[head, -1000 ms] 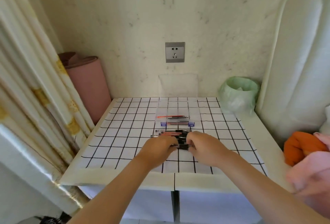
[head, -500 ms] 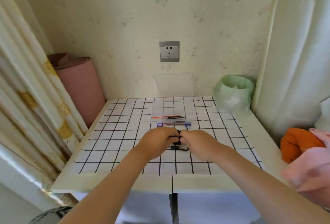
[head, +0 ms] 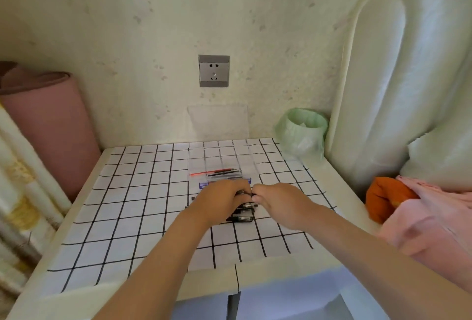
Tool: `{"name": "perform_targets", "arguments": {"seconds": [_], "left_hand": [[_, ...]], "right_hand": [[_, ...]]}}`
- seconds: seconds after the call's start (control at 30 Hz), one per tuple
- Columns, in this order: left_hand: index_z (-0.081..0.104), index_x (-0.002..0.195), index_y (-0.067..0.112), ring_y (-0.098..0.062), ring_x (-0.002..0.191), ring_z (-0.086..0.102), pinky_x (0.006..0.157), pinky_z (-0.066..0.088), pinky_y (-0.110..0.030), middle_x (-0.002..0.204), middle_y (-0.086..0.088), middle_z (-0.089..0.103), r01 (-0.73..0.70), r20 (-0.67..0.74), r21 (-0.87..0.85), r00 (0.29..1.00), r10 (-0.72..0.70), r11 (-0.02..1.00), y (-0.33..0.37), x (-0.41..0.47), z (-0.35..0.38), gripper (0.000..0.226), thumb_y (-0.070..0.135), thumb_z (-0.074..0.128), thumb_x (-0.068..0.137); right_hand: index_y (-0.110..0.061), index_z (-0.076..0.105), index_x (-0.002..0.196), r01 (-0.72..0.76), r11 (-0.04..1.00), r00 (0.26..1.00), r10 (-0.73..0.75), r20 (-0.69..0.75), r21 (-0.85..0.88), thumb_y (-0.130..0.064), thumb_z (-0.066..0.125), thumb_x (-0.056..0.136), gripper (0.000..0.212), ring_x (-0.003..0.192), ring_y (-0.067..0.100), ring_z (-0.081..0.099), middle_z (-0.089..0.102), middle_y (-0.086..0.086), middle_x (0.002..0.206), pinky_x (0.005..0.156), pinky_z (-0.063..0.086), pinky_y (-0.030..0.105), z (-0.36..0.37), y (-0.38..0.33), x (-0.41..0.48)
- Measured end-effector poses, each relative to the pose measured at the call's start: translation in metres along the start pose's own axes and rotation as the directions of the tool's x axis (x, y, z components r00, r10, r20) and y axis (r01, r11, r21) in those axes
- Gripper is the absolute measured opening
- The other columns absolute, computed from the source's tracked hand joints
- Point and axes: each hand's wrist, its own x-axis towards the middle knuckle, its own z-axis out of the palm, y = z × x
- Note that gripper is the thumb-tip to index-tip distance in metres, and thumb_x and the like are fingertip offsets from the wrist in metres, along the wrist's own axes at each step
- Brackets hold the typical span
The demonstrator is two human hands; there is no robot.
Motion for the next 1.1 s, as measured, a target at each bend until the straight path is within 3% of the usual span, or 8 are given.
{"name": "perform_targets", "arguments": {"seconds": [0.07, 0.27, 0.4, 0.5, 0.6, 0.73, 0.9, 1.1], "left_hand": [[0.066, 0.101, 0.029, -0.006, 0.082, 0.058, 0.072, 0.047, -0.024, 0.090, 0.012, 0.066, -0.012, -0.036, -0.006, 0.999, 0.012, 1.000, 0.000, -0.004, -0.007, 0.012, 0.035, 0.056, 0.097], [0.066, 0.094, 0.030, -0.008, 0.081, 0.058, 0.069, 0.046, -0.026, 0.087, 0.013, 0.067, -0.015, -0.125, 0.036, 0.992, 0.020, 0.999, 0.001, -0.020, -0.025, 0.005, 0.030, 0.061, 0.094], [0.062, 0.092, 0.029, -0.008, 0.078, 0.056, 0.070, 0.048, -0.028, 0.085, 0.013, 0.065, 0.039, -0.132, -0.014, 0.990, -0.040, 0.999, -0.002, -0.033, -0.032, 0.002, 0.031, 0.062, 0.093], [0.061, 0.093, 0.030, -0.008, 0.075, 0.056, 0.066, 0.046, -0.027, 0.086, 0.012, 0.065, 0.040, -0.131, 0.006, 0.991, -0.038, 0.999, -0.004, -0.034, -0.034, 0.002, 0.032, 0.061, 0.094], [0.060, 0.095, 0.030, -0.009, 0.075, 0.057, 0.063, 0.043, -0.025, 0.087, 0.010, 0.065, 0.078, -0.112, 0.063, 0.991, -0.071, 0.995, -0.004, -0.029, -0.032, 0.004, 0.033, 0.059, 0.094], [0.058, 0.098, 0.030, -0.005, 0.073, 0.053, 0.058, 0.036, -0.019, 0.088, 0.010, 0.063, 0.185, -0.089, 0.104, 0.980, -0.176, 0.977, -0.011, -0.017, -0.028, 0.004, 0.031, 0.054, 0.097], [0.057, 0.093, 0.031, -0.008, 0.078, 0.057, 0.068, 0.046, -0.025, 0.088, 0.011, 0.061, 0.251, 0.013, 0.113, 0.967, -0.254, 0.961, -0.016, -0.007, -0.026, 0.004, 0.031, 0.054, 0.097], [0.059, 0.100, 0.036, -0.004, 0.069, 0.052, 0.062, 0.041, -0.022, 0.081, 0.012, 0.058, 0.251, 0.094, 0.153, 0.959, -0.267, 0.956, -0.008, 0.002, -0.023, 0.007, 0.039, 0.058, 0.094]], "right_hand": [[-0.019, 0.048, 0.098, -0.017, 1.000, 1.000, 0.017, 0.007, 0.007, -0.037, 0.033, 0.105, 0.024, 0.064, 0.018, 0.047, 0.048, -0.007, 0.068, 0.053, 0.032, 0.029, -0.004, -0.007, 0.002], [-0.017, 0.058, 0.094, -0.134, 0.977, 0.987, 0.117, 0.110, 0.166, -0.029, 0.035, 0.103, 0.028, 0.084, 0.027, 0.059, 0.063, 0.006, 0.092, 0.080, 0.050, 0.042, -0.016, -0.030, 0.009], [-0.016, 0.057, 0.104, -0.057, 0.997, 0.997, 0.054, 0.053, 0.057, -0.040, 0.035, 0.104, 0.032, 0.080, 0.027, 0.059, 0.065, 0.005, 0.088, 0.076, 0.050, 0.042, -0.017, -0.040, 0.009], [-0.018, 0.059, 0.104, -0.021, 0.993, 1.000, 0.019, 0.016, 0.120, -0.040, 0.039, 0.103, 0.030, 0.075, 0.022, 0.057, 0.061, -0.001, 0.080, 0.073, 0.050, 0.039, -0.016, -0.038, 0.009], [-0.022, 0.056, 0.109, -0.021, 0.984, 1.000, 0.020, 0.009, 0.178, -0.040, 0.042, 0.102, 0.024, 0.079, 0.019, 0.059, 0.064, -0.001, 0.087, 0.073, 0.049, 0.039, -0.012, -0.030, 0.013], [-0.020, 0.053, 0.102, -0.067, 0.982, 0.998, 0.066, 0.014, 0.177, -0.029, 0.038, 0.103, 0.018, 0.080, 0.020, 0.058, 0.058, -0.001, 0.093, 0.071, 0.046, 0.036, 0.001, -0.001, 0.018], [-0.022, 0.063, 0.114, -0.121, 0.980, 0.992, 0.115, 0.046, 0.155, -0.018, 0.039, 0.104, 0.026, 0.070, 0.011, 0.048, 0.040, -0.006, 0.102, 0.067, 0.041, 0.021, 0.017, 0.040, 0.017], [-0.031, 0.059, 0.125, -0.148, 0.966, 0.988, 0.133, 0.083, 0.212, -0.020, 0.063, 0.092, 0.035, 0.085, 0.010, 0.056, 0.058, -0.010, 0.095, 0.074, 0.047, 0.025, 0.025, 0.057, 0.021]]}}
